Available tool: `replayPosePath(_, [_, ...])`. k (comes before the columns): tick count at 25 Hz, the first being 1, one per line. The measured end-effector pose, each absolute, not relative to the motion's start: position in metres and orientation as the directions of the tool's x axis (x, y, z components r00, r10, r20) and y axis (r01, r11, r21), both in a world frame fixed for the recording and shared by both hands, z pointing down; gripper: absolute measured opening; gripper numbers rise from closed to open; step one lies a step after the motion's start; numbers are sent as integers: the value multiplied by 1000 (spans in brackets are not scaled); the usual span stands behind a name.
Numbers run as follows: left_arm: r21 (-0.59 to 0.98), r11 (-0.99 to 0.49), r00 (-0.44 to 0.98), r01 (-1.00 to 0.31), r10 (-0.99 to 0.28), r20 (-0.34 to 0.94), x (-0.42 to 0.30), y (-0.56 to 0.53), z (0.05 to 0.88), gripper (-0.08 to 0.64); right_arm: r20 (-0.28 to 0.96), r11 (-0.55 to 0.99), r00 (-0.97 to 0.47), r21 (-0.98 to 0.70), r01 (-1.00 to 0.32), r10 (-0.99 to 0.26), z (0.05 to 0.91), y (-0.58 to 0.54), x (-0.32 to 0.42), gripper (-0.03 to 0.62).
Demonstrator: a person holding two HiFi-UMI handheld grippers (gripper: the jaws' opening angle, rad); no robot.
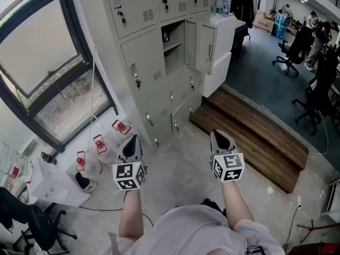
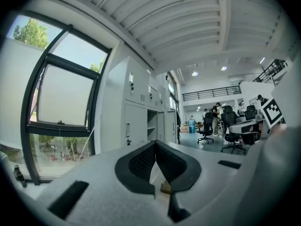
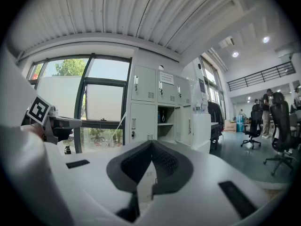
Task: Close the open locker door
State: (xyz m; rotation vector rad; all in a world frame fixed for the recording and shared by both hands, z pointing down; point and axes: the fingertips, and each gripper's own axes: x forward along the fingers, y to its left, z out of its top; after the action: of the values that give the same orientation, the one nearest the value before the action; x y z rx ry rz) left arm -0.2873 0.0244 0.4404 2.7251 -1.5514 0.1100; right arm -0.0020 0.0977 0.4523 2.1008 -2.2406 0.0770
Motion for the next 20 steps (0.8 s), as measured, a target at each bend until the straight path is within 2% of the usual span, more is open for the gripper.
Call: replayPosePath(20, [-14, -523, 522, -852, -851, 58, -279, 26, 440, 8, 91, 23, -24, -12, -1000, -996, 458, 102, 7, 12])
